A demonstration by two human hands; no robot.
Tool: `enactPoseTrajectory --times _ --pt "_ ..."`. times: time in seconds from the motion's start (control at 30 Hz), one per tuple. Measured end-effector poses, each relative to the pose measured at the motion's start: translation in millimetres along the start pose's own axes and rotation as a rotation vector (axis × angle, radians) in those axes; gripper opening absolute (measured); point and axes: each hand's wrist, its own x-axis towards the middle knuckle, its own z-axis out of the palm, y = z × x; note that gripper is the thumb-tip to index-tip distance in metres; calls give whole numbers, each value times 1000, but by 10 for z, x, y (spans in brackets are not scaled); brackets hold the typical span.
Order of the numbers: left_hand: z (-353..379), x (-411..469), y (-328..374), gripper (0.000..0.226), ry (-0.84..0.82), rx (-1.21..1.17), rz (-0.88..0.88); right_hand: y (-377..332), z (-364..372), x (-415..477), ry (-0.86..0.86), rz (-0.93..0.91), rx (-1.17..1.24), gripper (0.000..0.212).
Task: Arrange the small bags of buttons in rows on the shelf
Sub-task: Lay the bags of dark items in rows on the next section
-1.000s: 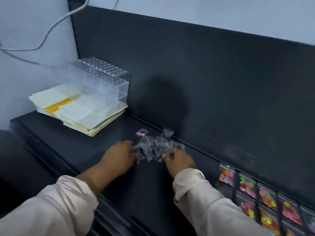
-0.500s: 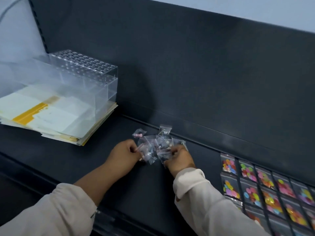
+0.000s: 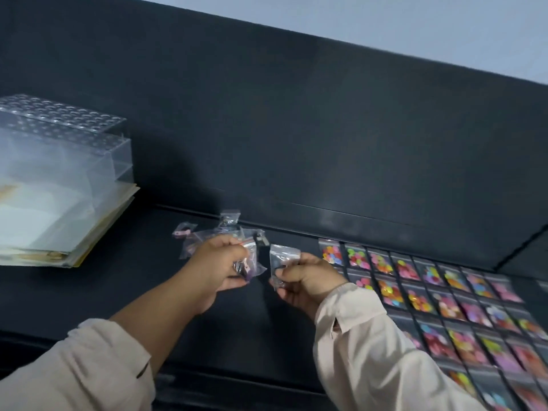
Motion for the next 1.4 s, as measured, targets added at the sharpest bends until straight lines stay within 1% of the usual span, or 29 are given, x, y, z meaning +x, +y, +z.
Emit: enactPoseTrajectory --times 0.13,0.2,0.27,0.43,0.53,0.67,0.77,0.8,0.87,0.93,1.0,1.07,1.13,1.23,1.33,1.4 --pt "443 -196 -47 9 -78 162 85 19 -388 -346 -13 -2 116 20" --pt "742 -346 -99 11 -115 210 122 57 -655 -560 14 -28 164 12" --pt "1048 -504 -177 12 -141 237 142 109 -953 -784 53 -81 163 10" --pt "1871 -933 -452 10 -187 375 209 310 -1776 -1418 182 -179 89 24" --pt "2392 -1235 -609 8 -248 360 175 432 -2242 -1846 226 -224 132 28" --pt "3037 -1616 -845 9 -350 327 94 589 -2790 -2388 246 -271 216 25" --pt "3464 -1854 -1022 9 -431 384 109 674 -3167 -2747 282 -303 234 27" --pt "3607 -1939 -1070 8 -463 400 116 693 -3281 -2860 290 -298 227 23" --pt "3900 -2114 -1150 8 -523 407 111 729 -3510 -3064 287 -298 247 7" --pt "4161 -2256 -1210 7 -579 428 112 756 -3727 -3212 305 -288 312 10" --pt "4408 -2355 -1250 9 -629 444 93 785 -3953 -3331 368 -294 337 22" --pt "4597 -2405 -1280 19 -708 427 39 809 -4158 -3401 421 -327 372 33" --pt "4797 -2428 -1320 29 -799 472 27 833 -4365 -3456 471 -362 393 42" --pt "5088 -2397 -1363 34 -865 560 83 807 -4616 -3510 505 -377 416 36" --pt "5445 -2293 -1352 37 -922 687 182 756 -4921 -3483 541 -397 438 33" --pt "5662 -2200 -1332 36 -970 700 190 701 -5118 -3448 574 -404 437 32"
